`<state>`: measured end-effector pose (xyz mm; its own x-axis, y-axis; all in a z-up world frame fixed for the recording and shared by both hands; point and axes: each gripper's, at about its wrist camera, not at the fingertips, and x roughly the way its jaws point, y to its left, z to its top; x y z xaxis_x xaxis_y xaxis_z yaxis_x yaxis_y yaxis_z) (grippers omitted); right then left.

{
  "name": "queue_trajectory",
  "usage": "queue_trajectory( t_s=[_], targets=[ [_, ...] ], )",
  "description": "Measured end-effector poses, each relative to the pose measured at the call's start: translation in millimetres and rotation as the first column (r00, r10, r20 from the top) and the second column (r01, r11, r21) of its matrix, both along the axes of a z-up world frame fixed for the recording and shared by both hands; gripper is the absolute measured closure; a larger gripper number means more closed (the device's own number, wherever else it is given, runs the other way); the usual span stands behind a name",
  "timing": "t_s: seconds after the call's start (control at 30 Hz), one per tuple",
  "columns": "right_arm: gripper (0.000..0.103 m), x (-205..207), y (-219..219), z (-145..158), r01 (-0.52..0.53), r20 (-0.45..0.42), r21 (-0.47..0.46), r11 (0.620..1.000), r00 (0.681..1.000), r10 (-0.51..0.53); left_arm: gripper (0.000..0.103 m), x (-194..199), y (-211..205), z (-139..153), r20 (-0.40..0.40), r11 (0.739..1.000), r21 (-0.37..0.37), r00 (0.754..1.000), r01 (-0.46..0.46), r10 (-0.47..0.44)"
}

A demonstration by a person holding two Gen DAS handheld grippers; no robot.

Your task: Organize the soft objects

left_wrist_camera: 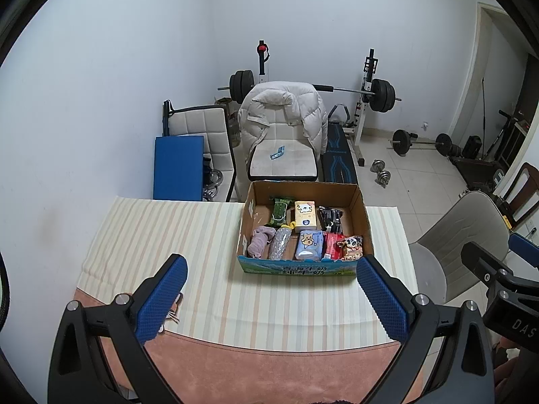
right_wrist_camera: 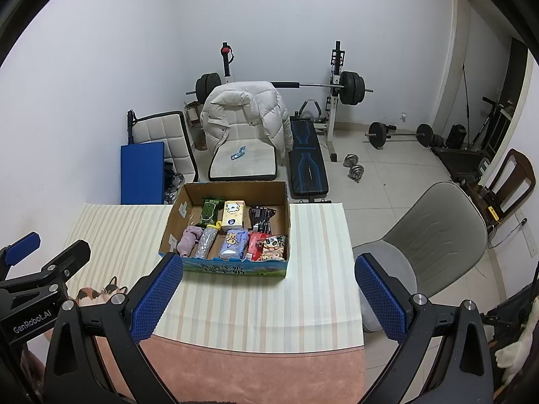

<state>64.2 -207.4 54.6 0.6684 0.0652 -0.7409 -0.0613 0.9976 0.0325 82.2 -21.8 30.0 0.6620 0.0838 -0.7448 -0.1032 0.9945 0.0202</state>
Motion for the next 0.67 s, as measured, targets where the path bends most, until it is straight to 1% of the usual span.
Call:
queue_trajectory(
  t_s=[0.67],
  targets=[
    [0.0,-2.9,-0.1,6.5,-0.004,0.005,-0.003,1.0,1.0,0.004,0.0,-2.8,0.5,1.9,0.007,1.0,0.0,1.0,-0.005,0.005]
  ],
)
